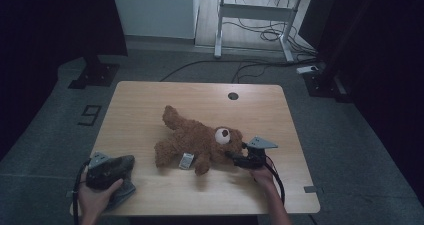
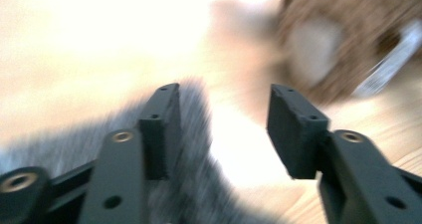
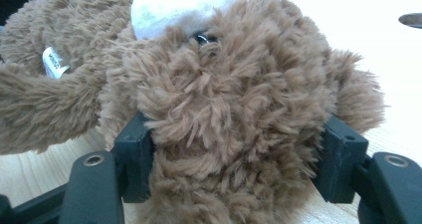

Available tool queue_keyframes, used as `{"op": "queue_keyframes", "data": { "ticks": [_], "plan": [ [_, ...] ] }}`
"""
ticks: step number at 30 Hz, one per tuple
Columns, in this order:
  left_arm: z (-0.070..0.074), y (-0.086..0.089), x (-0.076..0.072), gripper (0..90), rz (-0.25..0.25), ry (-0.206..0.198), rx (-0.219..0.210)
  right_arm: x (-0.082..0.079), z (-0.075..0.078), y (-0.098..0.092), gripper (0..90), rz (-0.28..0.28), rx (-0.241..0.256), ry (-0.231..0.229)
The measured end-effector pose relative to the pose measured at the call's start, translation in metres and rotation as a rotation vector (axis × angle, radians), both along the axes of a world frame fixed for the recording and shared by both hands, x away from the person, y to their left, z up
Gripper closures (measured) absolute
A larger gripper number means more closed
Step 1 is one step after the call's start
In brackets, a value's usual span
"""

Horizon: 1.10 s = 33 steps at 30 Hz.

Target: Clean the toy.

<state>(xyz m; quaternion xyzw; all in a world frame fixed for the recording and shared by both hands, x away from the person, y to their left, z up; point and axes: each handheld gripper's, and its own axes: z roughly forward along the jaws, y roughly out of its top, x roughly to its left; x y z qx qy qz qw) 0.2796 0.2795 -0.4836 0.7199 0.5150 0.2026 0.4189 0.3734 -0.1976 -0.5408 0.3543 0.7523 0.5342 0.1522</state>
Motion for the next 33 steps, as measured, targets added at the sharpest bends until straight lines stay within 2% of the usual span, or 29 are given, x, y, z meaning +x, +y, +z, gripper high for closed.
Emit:
{"op": "queue_keyframes", "data": {
  "ticks": [3, 6, 7, 10, 12, 15, 18, 20, 23, 25, 27, 30, 33],
  "plan": [
    [0.016, -0.023, 0.013, 39.3, -0.057, -0.028, -0.009, 0.0, 0.0, 0.0, 31.3, 0.0, 0.002, 0.001],
    [0.02, -0.052, 0.03, 37.7, -0.121, -0.033, 0.001, 0.0, 0.0, 0.0, 30.6, 0.001, 0.003, 0.004],
    [0.019, -0.063, 0.037, 37.0, -0.143, -0.02, 0.006, 0.0, 0.0, 0.0, 30.5, 0.001, 0.003, 0.005],
    [0.009, -0.088, 0.059, 32.9, -0.203, 0.056, 0.001, 0.0, 0.0, -0.001, 30.0, 0.001, 0.008, 0.01],
    [0.001, -0.1, 0.07, 30.4, -0.205, 0.081, 0.026, 0.0, 0.0, -0.001, 28.6, -0.001, 0.012, 0.019],
    [-0.013, -0.11, 0.082, 26.9, -0.205, 0.129, 0.027, 0.0, 0.0, -0.001, 22.0, -0.008, 0.016, 0.036],
    [-0.018, -0.11, 0.084, 25.3, -0.201, 0.129, 0.019, 0.003, -0.003, -0.002, 14.0, -0.031, 0.027, 0.089],
    [-0.019, -0.109, 0.085, 25.4, -0.202, 0.131, 0.023, 0.005, -0.005, -0.003, 12.5, -0.032, 0.042, 0.124],
    [-0.022, -0.111, 0.086, 30.8, -0.229, 0.145, 0.055, 0.006, -0.006, -0.001, 17.0, -0.026, 0.058, 0.14],
    [-0.028, -0.116, 0.085, 42.3, -0.26, 0.161, 0.084, 0.006, -0.006, 0.0, 25.5, -0.012, 0.063, 0.147],
    [-0.03, -0.117, 0.083, 53.1, -0.266, 0.151, 0.082, 0.006, -0.006, 0.0, 36.6, 0.005, 0.063, 0.145],
    [-0.029, -0.118, 0.078, 64.3, -0.263, 0.117, 0.079, 0.003, -0.001, 0.002, 47.3, -0.009, 0.035, 0.085],
    [-0.025, -0.122, 0.074, 69.3, -0.265, 0.086, 0.063, 0.002, 0.005, 0.003, 51.9, -0.05, 0.023, 0.04]
  ]
}}
